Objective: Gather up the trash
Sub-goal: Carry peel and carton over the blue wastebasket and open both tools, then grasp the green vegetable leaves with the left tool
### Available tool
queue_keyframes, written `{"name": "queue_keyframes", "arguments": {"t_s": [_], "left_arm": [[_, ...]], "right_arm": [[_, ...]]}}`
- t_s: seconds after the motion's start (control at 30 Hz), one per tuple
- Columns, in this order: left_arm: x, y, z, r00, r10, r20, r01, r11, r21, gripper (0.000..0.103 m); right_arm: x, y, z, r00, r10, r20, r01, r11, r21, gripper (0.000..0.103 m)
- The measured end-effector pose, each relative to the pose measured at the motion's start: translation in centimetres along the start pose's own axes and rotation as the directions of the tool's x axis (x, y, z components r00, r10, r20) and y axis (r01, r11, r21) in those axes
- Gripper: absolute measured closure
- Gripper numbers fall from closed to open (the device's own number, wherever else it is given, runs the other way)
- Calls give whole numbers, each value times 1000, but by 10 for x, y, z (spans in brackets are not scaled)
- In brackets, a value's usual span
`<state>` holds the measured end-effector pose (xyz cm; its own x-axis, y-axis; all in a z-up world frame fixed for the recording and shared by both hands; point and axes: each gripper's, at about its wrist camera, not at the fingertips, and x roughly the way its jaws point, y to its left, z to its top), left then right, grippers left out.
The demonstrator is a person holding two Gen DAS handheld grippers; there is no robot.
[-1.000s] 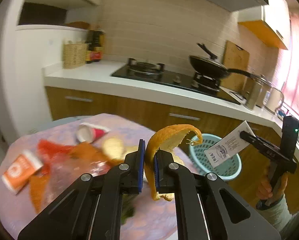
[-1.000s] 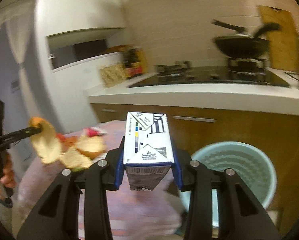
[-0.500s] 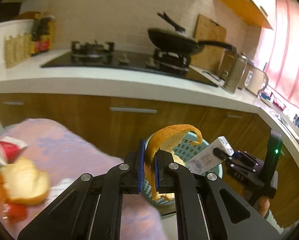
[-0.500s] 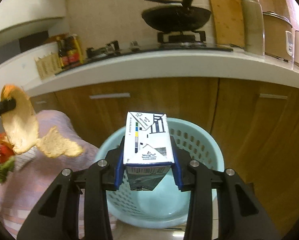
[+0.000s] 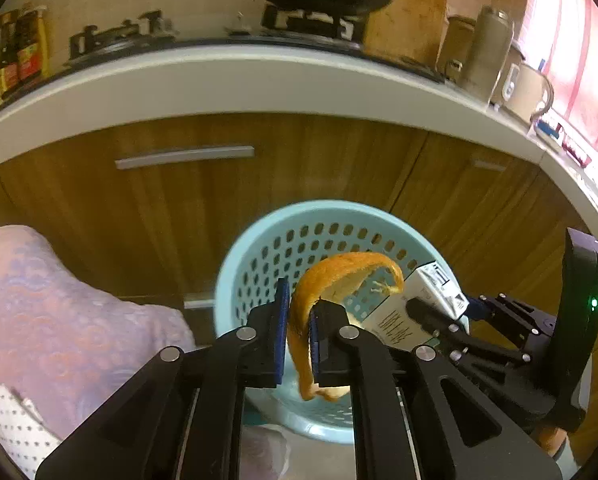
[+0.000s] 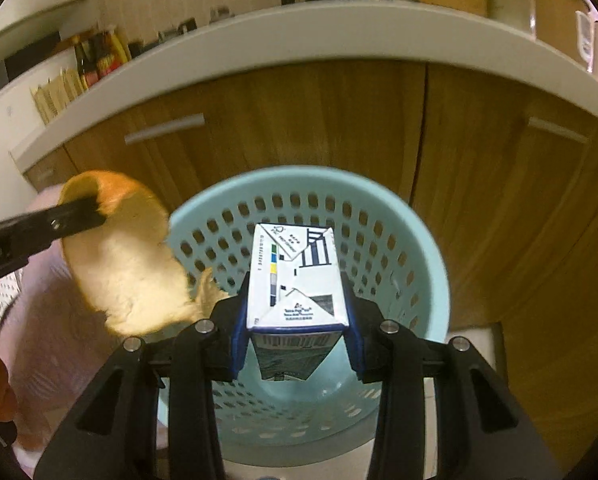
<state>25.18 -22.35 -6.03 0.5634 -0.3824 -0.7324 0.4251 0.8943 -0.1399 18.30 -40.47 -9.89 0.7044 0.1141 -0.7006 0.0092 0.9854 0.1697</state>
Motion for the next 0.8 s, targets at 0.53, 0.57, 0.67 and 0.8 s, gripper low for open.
{"name": "queue_keyframes", "arguments": {"t_s": [0.53, 0.57, 0.67, 0.8], "left_arm": [[13, -17, -22, 977, 103, -187, -78, 988, 135, 43], [7, -17, -21, 980, 86, -180, -61, 989, 136, 42], [-12, -16, -19, 986, 46, -160, -28, 993, 116, 40], [-50, -11, -24, 997, 25, -69, -19, 996, 84, 37]], "right_arm": [[-38, -11, 0, 999, 6, 48, -9, 998, 57, 50], [-44, -10, 1, 998, 8, 60, -12, 998, 61, 50], [-58, -7, 3, 996, 17, 86, -22, 998, 62, 50], [-75, 5, 6, 993, 37, 117, -42, 998, 39, 50]]}}
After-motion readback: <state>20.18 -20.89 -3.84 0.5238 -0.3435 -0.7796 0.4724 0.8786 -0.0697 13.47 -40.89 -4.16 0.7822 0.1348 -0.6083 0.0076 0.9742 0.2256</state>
